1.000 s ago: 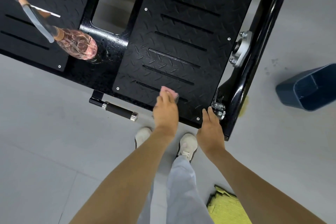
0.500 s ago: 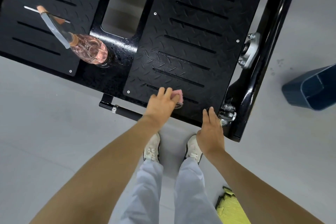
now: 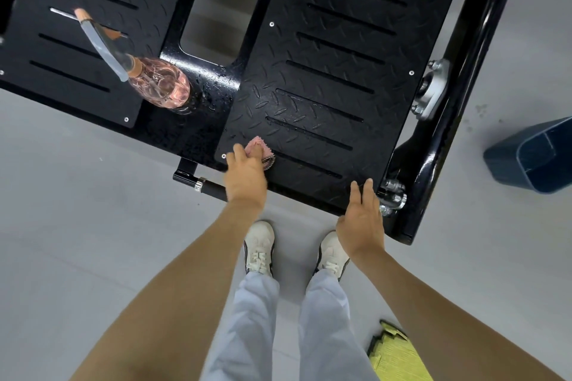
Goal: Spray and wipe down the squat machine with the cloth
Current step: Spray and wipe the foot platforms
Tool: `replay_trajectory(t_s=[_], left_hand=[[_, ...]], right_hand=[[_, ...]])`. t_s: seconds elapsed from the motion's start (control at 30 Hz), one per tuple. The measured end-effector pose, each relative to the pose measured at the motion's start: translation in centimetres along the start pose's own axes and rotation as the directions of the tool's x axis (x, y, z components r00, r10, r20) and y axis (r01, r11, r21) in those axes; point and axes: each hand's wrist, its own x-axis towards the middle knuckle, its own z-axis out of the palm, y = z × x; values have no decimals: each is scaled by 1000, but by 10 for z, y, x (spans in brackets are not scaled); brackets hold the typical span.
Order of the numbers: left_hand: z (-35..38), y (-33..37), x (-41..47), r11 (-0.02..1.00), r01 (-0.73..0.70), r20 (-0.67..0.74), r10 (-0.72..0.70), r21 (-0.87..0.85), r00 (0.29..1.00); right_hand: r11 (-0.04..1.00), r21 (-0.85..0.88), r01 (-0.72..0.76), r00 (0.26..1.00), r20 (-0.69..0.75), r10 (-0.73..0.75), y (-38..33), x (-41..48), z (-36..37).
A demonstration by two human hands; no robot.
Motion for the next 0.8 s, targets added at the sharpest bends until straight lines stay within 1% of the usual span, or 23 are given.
replay_trajectory(t_s=[0.03,0.07,0.1,0.2,0.27,0.33,0.4,0.5,0.53,0.57,0.6,0.67,0.7,0.73,0.8], left_hand=[[4,13,-6,998,40,10,-40,-40,999],[6,26,-11,997,42,32,-40,-59,999],[9,40,-16,998,7,56,-3,-68,998],[18,86,-36,982,-178,126,184,-60,975],[25,109,-51,946,-324,170,322,-13,932],[30,119,-56,911,-412,189,401,23,896],[28,114,-50,857,-507,200,483,92,853],[14,90,-31,703,-666,241,621,250,746],[7,79,-22,680,-675,243,630,285,737],[-2,69,-12,696,-650,218,613,304,759],[-11,60,-1,753,-586,164,564,300,809],[-29,42,19,899,-384,6,392,211,920],[-35,35,29,945,-290,-51,301,153,952],[-40,31,37,972,-210,-75,218,106,973],[-42,27,49,992,-94,-58,99,81,993]], right_hand=[[1000,0,-1,1000,0,1,1,1,0],[1000,-1,-4,1000,1,4,2,2,0],[1000,-5,-9,1000,5,9,3,4,-1],[1000,-25,-5,1000,17,5,7,8,-3],[999,-40,4,1000,11,-3,9,9,-4],[999,-44,2,1000,9,-2,13,9,-7],[998,-62,0,1000,10,0,19,9,-9],[996,-94,11,1000,15,-10,22,10,-12],[996,-92,17,1000,8,-16,22,11,-13],[996,-88,19,1000,0,-19,21,13,-14],[997,-81,20,1000,-6,-20,20,15,-15],[997,-71,23,1000,-11,-24,17,20,-17],[997,-67,28,1000,-11,-29,16,23,-19],[998,-61,34,999,-8,-35,14,25,-20],[998,-54,43,999,11,-42,11,30,-24]])
